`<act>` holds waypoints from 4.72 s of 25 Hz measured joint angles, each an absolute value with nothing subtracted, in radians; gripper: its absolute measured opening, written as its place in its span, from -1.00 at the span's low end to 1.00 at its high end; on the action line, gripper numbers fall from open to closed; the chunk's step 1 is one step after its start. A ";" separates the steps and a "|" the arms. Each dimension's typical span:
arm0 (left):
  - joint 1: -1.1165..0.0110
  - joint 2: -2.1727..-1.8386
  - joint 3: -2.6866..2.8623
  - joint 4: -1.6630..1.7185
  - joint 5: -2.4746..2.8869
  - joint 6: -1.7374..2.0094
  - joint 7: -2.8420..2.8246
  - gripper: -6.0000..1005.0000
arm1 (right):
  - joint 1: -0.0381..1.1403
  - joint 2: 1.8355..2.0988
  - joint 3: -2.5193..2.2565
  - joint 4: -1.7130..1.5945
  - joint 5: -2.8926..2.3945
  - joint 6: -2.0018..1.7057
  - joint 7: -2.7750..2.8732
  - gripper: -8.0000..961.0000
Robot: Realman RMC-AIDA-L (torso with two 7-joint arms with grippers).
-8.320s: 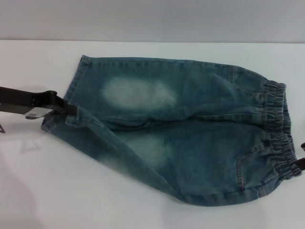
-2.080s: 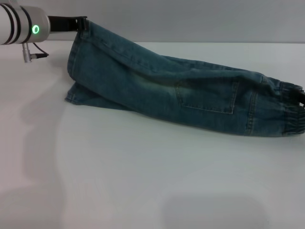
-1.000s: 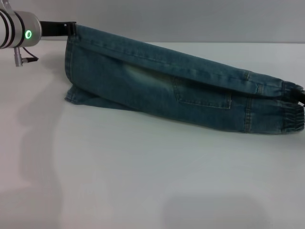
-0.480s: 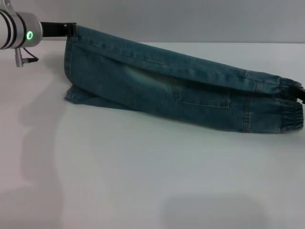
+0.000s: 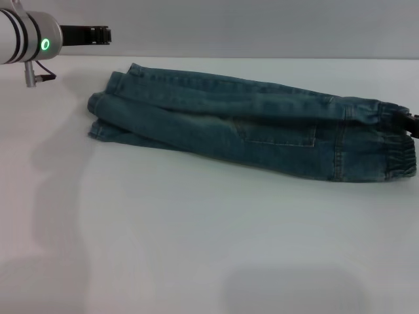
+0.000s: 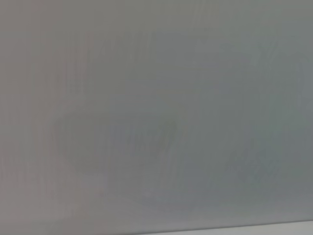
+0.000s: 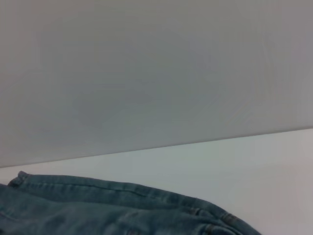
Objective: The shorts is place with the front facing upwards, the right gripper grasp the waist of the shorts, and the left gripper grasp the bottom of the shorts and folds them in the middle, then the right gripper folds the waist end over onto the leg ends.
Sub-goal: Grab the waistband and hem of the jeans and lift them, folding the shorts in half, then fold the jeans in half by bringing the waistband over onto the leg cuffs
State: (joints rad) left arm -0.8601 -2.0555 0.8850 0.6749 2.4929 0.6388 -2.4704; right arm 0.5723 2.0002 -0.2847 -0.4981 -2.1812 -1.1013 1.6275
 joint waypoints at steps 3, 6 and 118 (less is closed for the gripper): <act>-0.859 -2.057 0.920 0.675 2.492 0.621 -2.470 -0.65 | 0.576 2.000 -0.286 -0.495 -2.181 -1.103 1.628 -0.98; -0.859 -2.058 0.940 0.674 2.490 0.610 -2.471 -0.44 | 0.579 2.000 -0.286 -0.494 -2.181 -1.106 1.627 -0.98; -0.776 -2.064 1.118 0.719 2.288 0.577 -2.349 0.68 | 0.626 1.923 -0.474 -0.723 -2.566 -1.321 2.318 -0.03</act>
State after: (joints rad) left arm -0.7761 -2.0636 1.1176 0.7194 2.2880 0.5768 -2.3490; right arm 0.6257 1.9225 -0.4736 -0.7235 -2.5664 -1.3206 2.3184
